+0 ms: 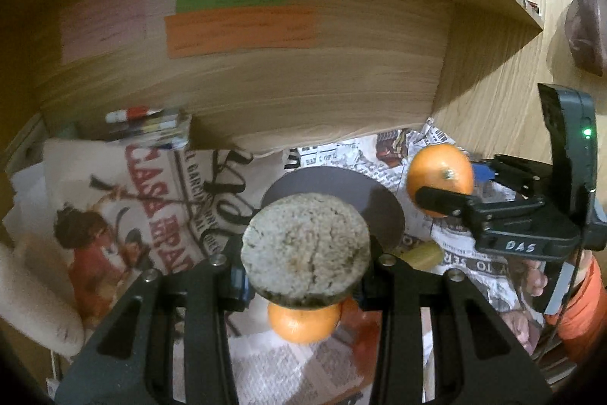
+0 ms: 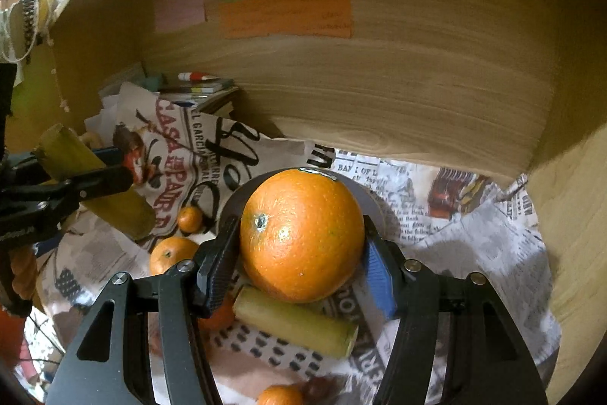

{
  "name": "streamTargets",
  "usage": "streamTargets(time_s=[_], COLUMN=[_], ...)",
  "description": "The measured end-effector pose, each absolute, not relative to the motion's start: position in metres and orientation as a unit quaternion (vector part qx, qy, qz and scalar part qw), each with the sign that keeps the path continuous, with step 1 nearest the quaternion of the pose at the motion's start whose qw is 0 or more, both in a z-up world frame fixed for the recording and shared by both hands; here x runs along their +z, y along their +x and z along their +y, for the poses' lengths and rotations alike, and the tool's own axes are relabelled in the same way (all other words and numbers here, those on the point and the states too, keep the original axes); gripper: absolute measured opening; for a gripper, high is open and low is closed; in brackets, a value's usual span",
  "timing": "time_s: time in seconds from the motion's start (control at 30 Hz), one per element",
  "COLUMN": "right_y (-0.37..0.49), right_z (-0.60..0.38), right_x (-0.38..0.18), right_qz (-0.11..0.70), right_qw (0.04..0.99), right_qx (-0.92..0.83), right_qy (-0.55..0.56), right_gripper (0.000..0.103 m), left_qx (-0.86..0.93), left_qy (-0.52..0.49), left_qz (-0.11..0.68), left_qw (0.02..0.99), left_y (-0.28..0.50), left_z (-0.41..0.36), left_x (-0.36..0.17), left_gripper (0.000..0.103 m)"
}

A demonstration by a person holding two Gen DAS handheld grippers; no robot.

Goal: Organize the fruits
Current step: 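Carry both to the dark plate while the right tool releases the orange onto it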

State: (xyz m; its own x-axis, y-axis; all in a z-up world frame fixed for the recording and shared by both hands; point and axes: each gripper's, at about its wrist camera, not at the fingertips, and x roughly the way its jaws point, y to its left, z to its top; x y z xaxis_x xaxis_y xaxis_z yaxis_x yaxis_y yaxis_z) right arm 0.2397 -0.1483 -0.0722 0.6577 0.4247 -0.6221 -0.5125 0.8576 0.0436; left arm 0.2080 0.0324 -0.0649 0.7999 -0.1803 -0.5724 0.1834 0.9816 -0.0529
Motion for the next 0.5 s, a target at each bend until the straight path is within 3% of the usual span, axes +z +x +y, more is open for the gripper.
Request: streamTargets(time_s=[0.5], right_y=[0.301], right_z=[-0.135], right_x=[-0.103], right_qz=[0.377], right_qw=[0.888], right_qx=[0.243], right_qy=[-0.101], right_gripper=[0.057], left_qx=[-0.139], left_qy=[0.007], left_qz=[0.364], left_qw=[0.921], left_y=[0.286], left_z=[0.003], left_x=[-0.098], left_gripper=[0.038])
